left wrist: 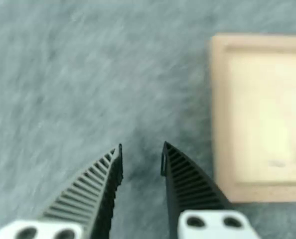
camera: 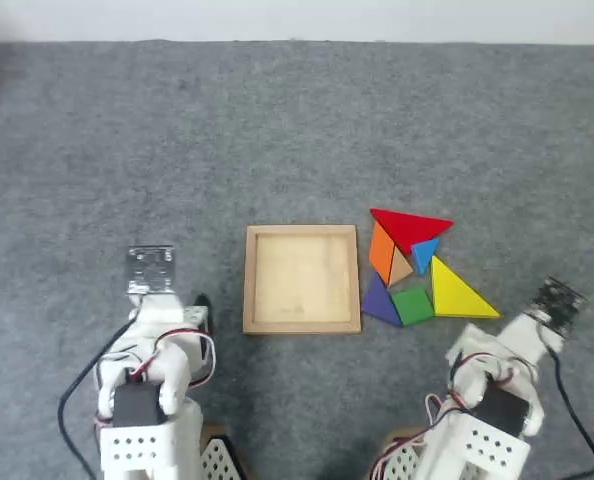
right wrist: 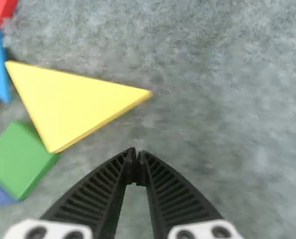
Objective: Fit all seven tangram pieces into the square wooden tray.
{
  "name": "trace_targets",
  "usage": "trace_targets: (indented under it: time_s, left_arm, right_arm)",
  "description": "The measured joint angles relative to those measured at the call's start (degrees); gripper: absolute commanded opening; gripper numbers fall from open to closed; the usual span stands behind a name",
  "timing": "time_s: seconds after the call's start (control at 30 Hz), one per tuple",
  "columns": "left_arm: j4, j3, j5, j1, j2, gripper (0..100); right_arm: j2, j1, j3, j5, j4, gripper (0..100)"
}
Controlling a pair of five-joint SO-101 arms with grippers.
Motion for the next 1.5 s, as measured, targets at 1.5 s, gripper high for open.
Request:
trace_targets:
  time_s: [1.5]
  left_arm:
    - [-1.49,-40.79,-6.59,1.67,46.07,13]
  right_arm:
    - [41.85,-16.53,-38.24,48.18,0.79,11.7]
